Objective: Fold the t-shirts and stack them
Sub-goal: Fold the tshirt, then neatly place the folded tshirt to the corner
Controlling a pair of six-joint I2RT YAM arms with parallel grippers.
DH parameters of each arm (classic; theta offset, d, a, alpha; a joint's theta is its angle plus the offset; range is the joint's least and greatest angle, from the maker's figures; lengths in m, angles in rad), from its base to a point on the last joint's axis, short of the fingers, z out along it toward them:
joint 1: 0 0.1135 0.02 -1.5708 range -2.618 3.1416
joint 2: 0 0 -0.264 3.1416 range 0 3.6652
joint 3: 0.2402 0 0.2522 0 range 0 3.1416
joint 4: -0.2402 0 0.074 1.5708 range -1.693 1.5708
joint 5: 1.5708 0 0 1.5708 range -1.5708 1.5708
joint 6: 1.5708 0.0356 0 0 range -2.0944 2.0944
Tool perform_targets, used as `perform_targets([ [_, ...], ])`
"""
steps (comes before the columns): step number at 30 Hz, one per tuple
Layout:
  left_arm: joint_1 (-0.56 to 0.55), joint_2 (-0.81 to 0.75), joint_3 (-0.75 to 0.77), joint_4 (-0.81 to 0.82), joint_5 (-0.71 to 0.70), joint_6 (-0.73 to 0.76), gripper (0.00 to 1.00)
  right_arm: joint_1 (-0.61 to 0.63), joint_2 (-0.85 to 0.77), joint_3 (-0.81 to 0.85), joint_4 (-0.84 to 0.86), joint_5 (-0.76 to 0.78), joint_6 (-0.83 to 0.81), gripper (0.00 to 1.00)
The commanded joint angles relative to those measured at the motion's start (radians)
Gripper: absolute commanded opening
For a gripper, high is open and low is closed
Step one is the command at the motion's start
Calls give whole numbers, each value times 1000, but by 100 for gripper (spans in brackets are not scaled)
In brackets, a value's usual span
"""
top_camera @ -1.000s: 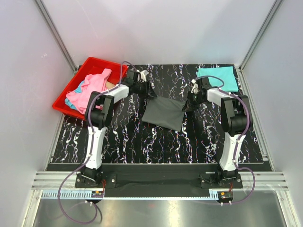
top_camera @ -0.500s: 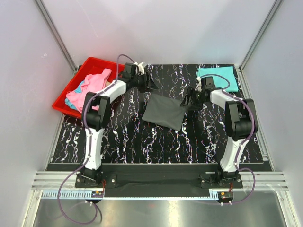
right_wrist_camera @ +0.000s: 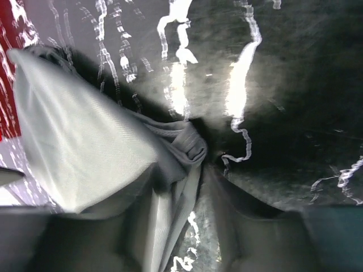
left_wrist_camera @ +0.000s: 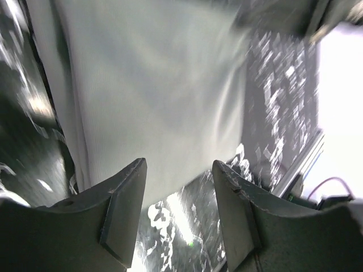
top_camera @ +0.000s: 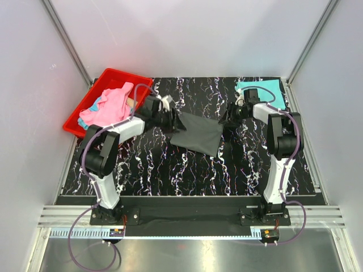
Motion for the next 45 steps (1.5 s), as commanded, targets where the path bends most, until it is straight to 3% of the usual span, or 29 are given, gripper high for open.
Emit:
perform_targets([
  [1,-27,11,-74,144,-23,-42,55,-12,31,2,29,-23,-23,41],
  [6,-50,71,-99,129,-97,-43,54,-26,43,8,35,-37,-20,19],
  [12,-50,51,-59,43,-137,-16,54,-31,43,31,11,-22,-19,16],
  [14,-50,30,-32,0,-161,1,55,-37,26,36,-3,-17,-19,22],
  [19,-50,8,71,-37,-134,0,56,-39,-18,56,-54,-31,-11,59],
  [25,-104,10,131,-5,-20,-65,56,-39,-52,36,-61,-77,-34,77],
  [31,-222,49,62,79,-39,-100,56,-42,2,71,-80,-137,-69,82],
  [39,-227,149,-41,242,-13,-151,55,-43,35,64,-83,-146,-95,82],
  [45,-227,114,-2,215,10,-152,56,-43,35,62,-97,-135,-112,82],
])
